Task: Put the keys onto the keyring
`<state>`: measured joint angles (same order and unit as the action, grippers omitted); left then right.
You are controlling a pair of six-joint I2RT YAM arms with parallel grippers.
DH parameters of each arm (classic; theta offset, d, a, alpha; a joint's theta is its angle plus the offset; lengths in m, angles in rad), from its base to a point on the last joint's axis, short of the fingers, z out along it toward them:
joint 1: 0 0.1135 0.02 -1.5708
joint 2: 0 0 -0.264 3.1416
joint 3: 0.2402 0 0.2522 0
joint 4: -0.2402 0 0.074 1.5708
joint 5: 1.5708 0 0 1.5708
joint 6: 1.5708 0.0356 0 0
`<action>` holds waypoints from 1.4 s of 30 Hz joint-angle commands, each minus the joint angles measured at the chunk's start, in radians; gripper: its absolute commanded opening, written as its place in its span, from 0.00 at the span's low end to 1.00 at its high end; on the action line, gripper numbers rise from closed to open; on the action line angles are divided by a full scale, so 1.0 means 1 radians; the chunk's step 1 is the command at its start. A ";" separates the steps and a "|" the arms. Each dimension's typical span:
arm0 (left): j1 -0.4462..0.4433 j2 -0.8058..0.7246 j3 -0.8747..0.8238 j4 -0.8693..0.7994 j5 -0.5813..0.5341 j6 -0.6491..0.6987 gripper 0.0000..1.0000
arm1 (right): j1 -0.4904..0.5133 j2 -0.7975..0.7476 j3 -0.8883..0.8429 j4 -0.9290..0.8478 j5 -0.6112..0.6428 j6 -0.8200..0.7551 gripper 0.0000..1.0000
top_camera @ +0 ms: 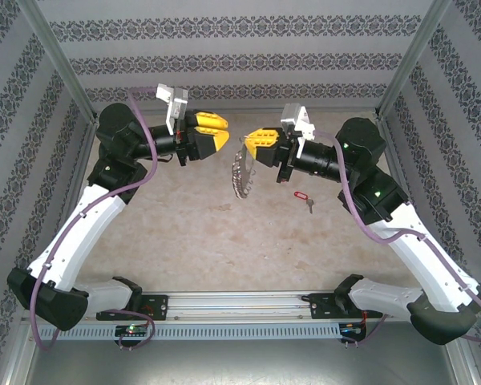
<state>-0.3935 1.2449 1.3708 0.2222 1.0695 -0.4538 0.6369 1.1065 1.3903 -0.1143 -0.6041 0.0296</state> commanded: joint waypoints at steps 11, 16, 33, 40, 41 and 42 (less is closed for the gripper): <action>-0.039 0.026 0.004 0.198 0.053 -0.104 0.39 | -0.026 -0.029 -0.068 0.243 -0.050 0.195 0.00; -0.048 0.044 0.020 0.201 0.058 -0.100 0.38 | -0.026 -0.021 -0.065 0.257 -0.078 0.214 0.00; -0.058 0.043 0.026 0.218 0.074 -0.114 0.29 | -0.062 -0.015 -0.104 0.363 -0.062 0.287 0.00; -0.059 0.063 0.066 0.249 0.081 -0.144 0.28 | -0.069 -0.001 -0.112 0.402 -0.088 0.325 0.00; -0.062 0.067 0.068 0.253 0.081 -0.146 0.28 | -0.070 -0.003 -0.114 0.406 -0.086 0.326 0.00; -0.063 0.070 0.070 0.254 0.081 -0.146 0.28 | -0.070 -0.003 -0.114 0.407 -0.089 0.326 0.00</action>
<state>-0.4397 1.3148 1.3991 0.3973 1.1259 -0.5777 0.5716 1.1088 1.2835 0.2039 -0.6712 0.3317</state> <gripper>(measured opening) 0.277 0.047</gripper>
